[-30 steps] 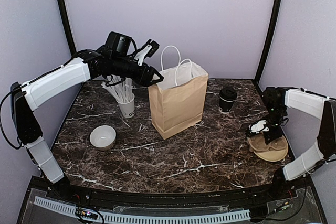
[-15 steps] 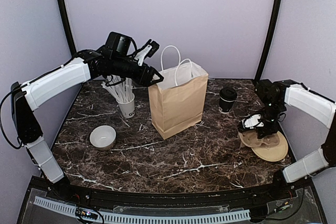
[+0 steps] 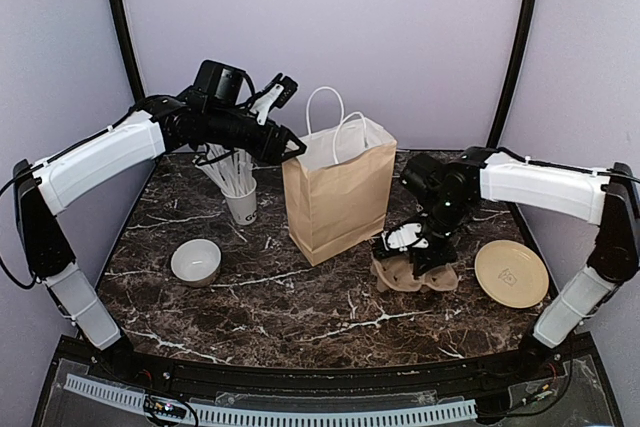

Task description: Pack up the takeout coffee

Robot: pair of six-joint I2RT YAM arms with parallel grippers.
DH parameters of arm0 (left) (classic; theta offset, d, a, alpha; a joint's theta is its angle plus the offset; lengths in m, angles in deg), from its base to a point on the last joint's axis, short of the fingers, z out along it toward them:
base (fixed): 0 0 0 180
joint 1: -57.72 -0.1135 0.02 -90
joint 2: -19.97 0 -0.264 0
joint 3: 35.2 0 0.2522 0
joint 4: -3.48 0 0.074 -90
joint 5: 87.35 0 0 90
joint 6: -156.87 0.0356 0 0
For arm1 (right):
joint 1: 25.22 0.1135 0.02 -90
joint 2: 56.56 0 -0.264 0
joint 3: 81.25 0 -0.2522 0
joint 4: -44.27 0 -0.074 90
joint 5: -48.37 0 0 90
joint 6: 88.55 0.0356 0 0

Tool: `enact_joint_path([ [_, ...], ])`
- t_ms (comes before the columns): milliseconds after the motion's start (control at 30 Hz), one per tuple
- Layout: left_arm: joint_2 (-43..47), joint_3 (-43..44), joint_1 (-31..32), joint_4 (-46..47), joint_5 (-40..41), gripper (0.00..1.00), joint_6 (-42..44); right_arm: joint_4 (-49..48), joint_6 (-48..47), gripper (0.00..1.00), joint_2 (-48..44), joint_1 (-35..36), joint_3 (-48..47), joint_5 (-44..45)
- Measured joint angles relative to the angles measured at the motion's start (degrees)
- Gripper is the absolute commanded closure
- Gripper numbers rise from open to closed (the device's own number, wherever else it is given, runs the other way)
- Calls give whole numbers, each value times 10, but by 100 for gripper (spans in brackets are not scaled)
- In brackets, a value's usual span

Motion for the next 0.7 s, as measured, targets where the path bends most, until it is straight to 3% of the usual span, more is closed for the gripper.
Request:
enact_joint_path([
  [133, 13, -10, 0, 0, 3, 38, 0, -30, 40, 75, 60, 31, 3, -4],
  [333, 21, -17, 0, 0, 5, 38, 0, -65, 66, 60, 81, 41, 31, -8],
  [700, 21, -20, 0, 0, 6, 38, 0, -108, 63, 62, 59, 41, 89, -21],
])
